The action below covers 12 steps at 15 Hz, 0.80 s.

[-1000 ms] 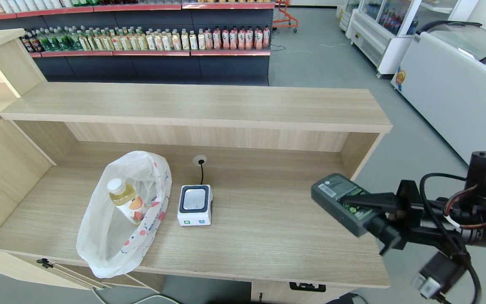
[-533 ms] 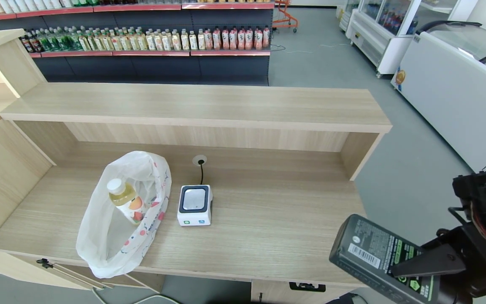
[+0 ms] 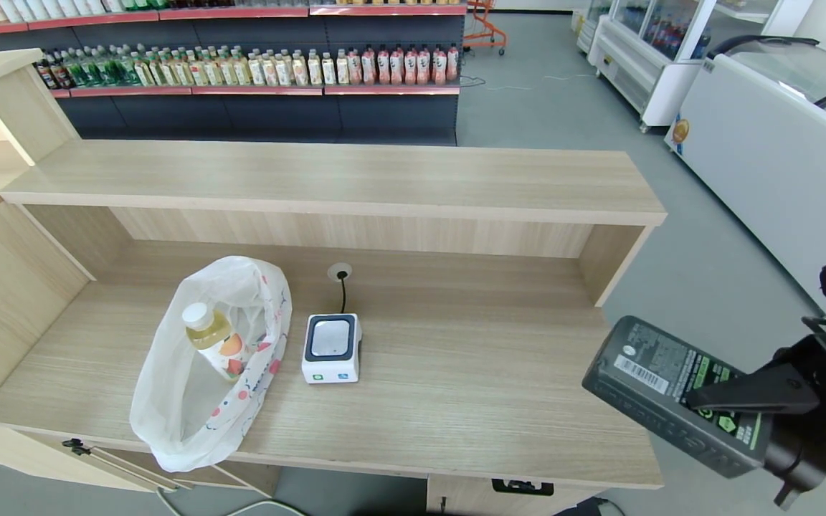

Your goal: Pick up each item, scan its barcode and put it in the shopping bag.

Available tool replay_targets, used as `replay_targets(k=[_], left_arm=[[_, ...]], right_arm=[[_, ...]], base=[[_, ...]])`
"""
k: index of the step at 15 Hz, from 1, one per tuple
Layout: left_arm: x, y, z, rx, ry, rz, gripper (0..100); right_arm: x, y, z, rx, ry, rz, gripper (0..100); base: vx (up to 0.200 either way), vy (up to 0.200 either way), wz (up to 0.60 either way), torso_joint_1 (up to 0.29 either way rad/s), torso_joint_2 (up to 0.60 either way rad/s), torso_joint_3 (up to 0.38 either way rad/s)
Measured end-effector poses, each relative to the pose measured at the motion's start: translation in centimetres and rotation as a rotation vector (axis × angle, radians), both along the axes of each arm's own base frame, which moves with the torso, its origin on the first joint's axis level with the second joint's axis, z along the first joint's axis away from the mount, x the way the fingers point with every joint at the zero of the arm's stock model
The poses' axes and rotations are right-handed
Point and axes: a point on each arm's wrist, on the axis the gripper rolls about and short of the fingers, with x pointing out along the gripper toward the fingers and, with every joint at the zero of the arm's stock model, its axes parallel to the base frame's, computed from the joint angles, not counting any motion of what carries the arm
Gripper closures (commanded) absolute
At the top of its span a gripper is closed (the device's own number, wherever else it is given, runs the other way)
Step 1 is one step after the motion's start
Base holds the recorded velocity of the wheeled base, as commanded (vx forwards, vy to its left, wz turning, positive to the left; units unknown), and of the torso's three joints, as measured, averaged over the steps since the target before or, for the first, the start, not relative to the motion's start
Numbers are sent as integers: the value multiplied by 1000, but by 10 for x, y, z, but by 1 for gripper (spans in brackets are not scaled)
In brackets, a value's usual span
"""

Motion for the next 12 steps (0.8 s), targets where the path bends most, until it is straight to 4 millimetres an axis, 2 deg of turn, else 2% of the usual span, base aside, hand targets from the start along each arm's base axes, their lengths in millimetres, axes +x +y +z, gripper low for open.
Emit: replay_targets(k=[3,5,8,12], left_arm=[[0,0,0,0,0,0,0],[0,0,0,0,0,0,0],[0,0,0,0,0,0,0],[0,0,0,0,0,0,0]], right_arm=[[-3,-4,-13,-154,310,-243,100],[-9,16,-19,-221,368,-224,100],[-7,58,-19,-272,247,-128,100],[4,86,-39,-286,107,-42,100]], base=[[0,0,0,0,0,0],[0,0,0,0,0,0],[0,0,0,0,0,0],[0,0,0,0,0,0]])
